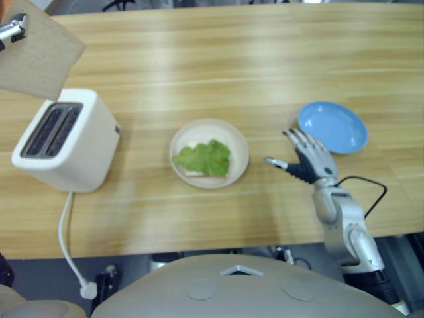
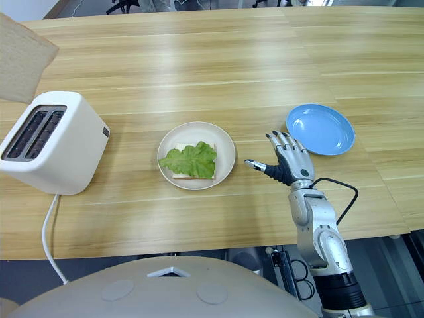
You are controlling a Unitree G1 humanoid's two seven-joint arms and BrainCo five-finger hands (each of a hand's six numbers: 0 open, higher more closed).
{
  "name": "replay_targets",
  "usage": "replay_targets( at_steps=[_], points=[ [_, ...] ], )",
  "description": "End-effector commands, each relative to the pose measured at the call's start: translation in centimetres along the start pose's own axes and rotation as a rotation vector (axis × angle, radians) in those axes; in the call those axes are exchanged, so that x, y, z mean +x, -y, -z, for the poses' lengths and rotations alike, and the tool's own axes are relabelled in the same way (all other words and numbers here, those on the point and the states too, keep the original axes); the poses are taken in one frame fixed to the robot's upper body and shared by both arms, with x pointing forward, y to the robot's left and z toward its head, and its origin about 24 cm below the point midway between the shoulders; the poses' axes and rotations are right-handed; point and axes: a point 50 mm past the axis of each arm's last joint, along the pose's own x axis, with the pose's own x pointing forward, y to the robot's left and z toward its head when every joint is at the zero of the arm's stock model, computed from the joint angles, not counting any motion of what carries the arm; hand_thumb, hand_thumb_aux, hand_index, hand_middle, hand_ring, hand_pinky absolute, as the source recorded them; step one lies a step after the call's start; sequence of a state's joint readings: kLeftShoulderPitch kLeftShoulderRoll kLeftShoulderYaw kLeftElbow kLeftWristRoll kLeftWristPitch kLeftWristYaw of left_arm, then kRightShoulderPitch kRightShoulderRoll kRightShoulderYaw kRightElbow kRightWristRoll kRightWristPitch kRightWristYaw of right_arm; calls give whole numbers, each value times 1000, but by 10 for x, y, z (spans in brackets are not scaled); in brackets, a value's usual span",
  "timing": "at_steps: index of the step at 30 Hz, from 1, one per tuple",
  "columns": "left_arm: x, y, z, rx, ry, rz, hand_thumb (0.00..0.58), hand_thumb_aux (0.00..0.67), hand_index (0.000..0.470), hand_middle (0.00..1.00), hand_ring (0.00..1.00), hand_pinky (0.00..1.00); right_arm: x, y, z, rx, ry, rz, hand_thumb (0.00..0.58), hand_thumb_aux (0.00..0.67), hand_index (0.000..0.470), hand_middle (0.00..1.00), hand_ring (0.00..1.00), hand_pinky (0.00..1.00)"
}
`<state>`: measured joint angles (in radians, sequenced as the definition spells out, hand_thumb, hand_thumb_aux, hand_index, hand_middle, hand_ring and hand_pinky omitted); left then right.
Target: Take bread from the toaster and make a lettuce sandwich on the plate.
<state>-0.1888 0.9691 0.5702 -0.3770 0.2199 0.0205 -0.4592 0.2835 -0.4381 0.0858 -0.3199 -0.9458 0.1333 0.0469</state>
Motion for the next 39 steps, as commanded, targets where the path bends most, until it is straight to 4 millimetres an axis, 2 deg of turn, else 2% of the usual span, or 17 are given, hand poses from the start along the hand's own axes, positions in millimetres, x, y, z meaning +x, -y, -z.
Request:
replay_targets(
  at_steps=[1,4,9,12,15,20,24,27,30,32,35,39],
  points=[
    [4,17,-10,-130,49,23,580,670,460,1000,1000,1000,0,-5,1,8,-10,-20,0,0,0,0,0,0],
    [8,41,-22,-287,98,68,580,670,460,1000,1000,1000,1,-5,0,14,-13,-17,0,0,0,0,0,0],
    [12,117,-57,-600,156,290,580,670,460,1000,1000,1000,3,-4,0,26,-14,-5,0,0,0,0,0,0],
    [9,162,-71,-704,153,427,580,670,460,1000,1000,1000,5,-2,2,26,-14,3,0,0,0,0,0,0],
    [9,197,-80,-742,155,552,580,670,460,1000,1000,1000,5,0,5,25,-21,9,0,0,0,0,0,0],
    [16,236,-82,-673,226,761,580,670,460,1000,1000,1000,5,0,7,27,-24,11,0,0,0,0,0,0],
    [37,233,-74,-601,306,836,580,670,460,1000,1000,1000,7,-1,8,31,-23,5,0,0,0,0,0,0],
    [51,225,-76,-561,400,901,580,670,460,1000,1000,1000,7,-2,9,36,-27,3,0,0,0,0,0,0],
    [64,226,-79,-507,455,954,580,670,460,1000,1000,1000,6,-3,9,42,-30,2,0,0,0,0,0,0],
    [72,227,-83,-531,474,972,580,670,460,1000,1000,1000,8,-4,8,44,-25,-1,0,0,0,0,0,0],
    [79,231,-92,-572,507,991,580,670,460,1000,1000,1000,10,-5,7,47,-20,-6,0,0,0,0,0,0],
    [78,233,-103,-563,576,1057,580,670,460,1000,1000,1000,11,-5,8,47,-15,-12,0,0,0,0,0,0]
  ],
)
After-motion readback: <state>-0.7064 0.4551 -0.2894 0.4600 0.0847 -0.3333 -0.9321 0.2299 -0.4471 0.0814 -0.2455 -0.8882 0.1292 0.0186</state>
